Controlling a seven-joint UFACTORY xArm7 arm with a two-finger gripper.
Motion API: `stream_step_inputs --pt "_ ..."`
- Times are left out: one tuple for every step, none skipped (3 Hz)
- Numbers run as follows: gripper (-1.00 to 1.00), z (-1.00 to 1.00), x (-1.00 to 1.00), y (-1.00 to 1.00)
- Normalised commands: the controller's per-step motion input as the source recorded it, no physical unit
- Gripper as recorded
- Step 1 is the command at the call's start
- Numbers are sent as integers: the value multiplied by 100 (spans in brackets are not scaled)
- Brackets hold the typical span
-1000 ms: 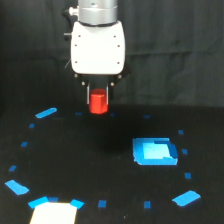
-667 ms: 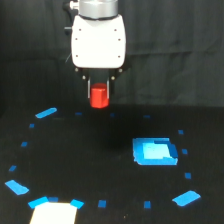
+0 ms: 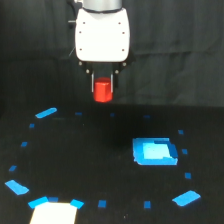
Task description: Pick up the red object from the table
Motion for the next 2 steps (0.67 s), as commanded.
stream_step_inputs --pt "-100 11 8 -2" --pt "-95 56 31 -1"
